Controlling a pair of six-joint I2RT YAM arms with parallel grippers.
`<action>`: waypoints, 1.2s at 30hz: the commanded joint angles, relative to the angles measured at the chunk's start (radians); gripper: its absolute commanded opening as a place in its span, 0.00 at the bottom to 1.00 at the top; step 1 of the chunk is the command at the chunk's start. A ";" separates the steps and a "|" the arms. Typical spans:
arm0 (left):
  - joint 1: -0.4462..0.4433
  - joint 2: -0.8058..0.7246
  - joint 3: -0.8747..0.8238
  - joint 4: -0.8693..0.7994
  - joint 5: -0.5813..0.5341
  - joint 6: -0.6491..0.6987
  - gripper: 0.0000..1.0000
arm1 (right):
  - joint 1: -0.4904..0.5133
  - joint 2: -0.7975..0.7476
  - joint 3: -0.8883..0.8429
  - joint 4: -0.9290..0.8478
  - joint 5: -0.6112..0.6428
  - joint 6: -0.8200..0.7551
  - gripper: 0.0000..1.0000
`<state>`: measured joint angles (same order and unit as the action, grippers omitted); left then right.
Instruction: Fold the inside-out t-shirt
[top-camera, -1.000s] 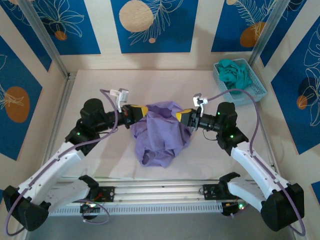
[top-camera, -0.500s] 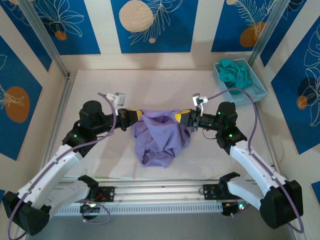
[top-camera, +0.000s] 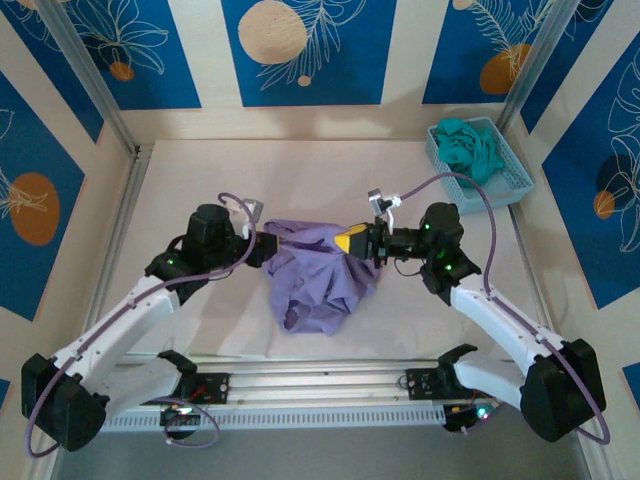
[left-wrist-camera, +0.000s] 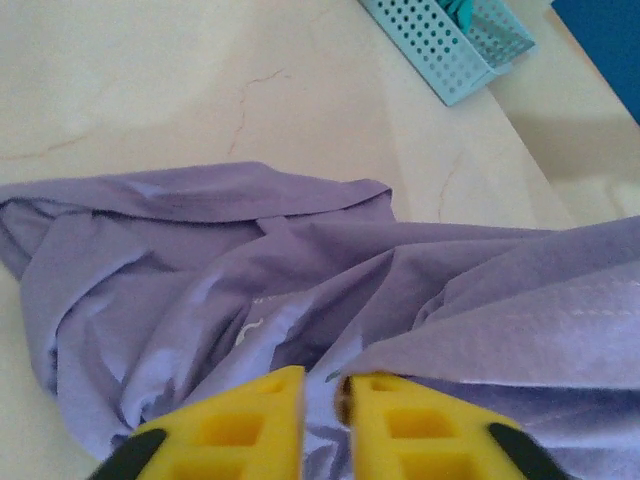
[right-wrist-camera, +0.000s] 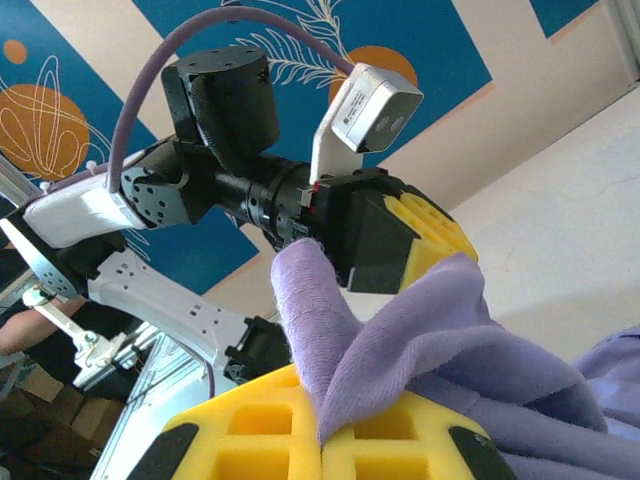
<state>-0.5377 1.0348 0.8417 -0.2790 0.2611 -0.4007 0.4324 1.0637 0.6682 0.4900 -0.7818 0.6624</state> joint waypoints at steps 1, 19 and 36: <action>-0.028 -0.076 -0.016 0.002 -0.056 0.094 0.32 | 0.006 0.010 0.043 -0.008 -0.018 -0.014 0.00; -0.312 0.064 0.151 0.068 -0.235 0.530 0.71 | 0.002 0.026 0.095 -0.152 -0.052 -0.086 0.00; -0.306 0.168 0.225 0.075 -0.126 0.504 0.36 | -0.010 0.014 0.087 -0.253 -0.083 -0.183 0.00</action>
<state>-0.8429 1.1870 1.0260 -0.2176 0.0719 0.1074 0.4297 1.0859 0.7338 0.2596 -0.8230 0.5110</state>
